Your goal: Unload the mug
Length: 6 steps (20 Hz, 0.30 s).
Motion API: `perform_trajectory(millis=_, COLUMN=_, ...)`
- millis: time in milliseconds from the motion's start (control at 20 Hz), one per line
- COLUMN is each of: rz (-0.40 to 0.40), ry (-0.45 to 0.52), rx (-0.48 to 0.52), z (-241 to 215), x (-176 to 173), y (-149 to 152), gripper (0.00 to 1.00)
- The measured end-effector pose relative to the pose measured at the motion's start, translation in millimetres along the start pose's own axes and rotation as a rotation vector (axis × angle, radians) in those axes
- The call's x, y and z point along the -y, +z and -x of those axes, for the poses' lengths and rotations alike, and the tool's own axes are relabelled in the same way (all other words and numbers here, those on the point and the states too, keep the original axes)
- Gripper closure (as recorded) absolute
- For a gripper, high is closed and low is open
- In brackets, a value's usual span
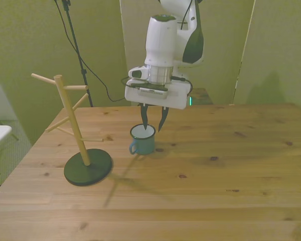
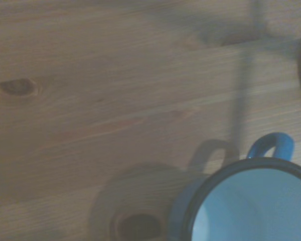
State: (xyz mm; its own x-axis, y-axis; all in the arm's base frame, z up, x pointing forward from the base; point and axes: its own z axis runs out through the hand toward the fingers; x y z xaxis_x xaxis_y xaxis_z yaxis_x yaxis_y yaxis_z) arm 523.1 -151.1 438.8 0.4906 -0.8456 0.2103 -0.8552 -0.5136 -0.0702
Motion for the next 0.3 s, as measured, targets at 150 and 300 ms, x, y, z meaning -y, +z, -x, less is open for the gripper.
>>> perform_trajectory(millis=150, rz=-0.019, ry=-0.011, rx=-0.013, z=0, x=-7, y=-38, gripper=0.00)
perform_trajectory(millis=300, rz=-0.039, ry=-0.035, rx=-0.019, z=5, x=-4, y=-73, gripper=0.00)
